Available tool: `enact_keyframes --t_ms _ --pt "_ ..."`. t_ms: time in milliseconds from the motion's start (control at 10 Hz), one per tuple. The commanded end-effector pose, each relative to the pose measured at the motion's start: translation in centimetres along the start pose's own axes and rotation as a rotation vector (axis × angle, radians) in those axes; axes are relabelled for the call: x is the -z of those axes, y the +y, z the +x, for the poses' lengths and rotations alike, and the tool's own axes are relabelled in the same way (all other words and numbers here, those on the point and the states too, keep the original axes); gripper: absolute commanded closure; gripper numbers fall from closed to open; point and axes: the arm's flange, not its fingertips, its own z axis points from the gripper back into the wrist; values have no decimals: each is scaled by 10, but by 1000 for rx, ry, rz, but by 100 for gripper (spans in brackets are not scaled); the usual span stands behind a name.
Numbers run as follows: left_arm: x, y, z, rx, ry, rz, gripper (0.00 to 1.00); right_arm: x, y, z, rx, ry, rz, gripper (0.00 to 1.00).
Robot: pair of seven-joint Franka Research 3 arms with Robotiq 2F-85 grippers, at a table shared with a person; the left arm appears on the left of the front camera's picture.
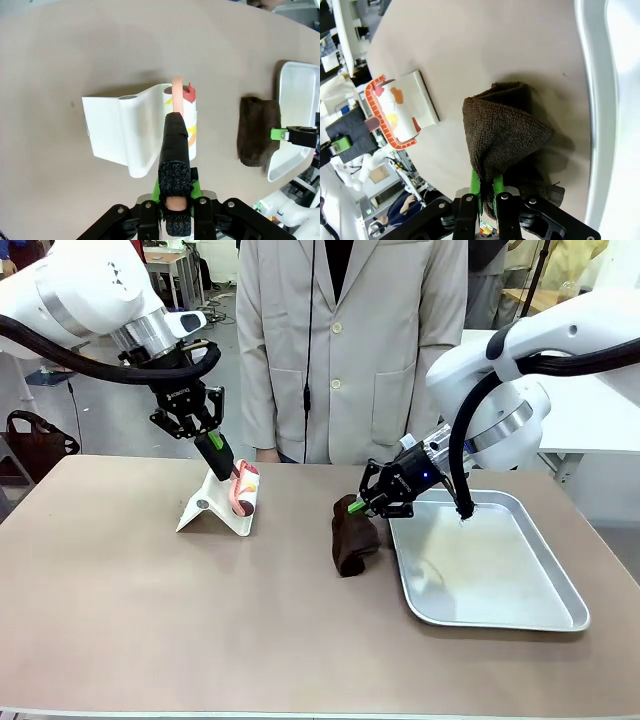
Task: Clean the surface of the table.
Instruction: Return the Lint Roller and towel to their original positions.
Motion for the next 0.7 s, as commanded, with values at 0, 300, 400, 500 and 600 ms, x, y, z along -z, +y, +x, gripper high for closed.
enact_keyframes --t_ms 0,300,400,500,600 --pt "-2 -1 5 -17 -1 27 78 5 9 3 -9 -20 20 89" --pt "8 4 9 -20 25 33 78 9 7 6 -6 0 39 89" --pt "11 6 11 -20 35 35 78 10 6 6 -5 5 43 89" --pt "14 6 12 -24 39 38 78 10 5 7 -1 10 44 89" --pt "18 7 13 -30 41 46 78 11 5 7 -2 13 44 89"
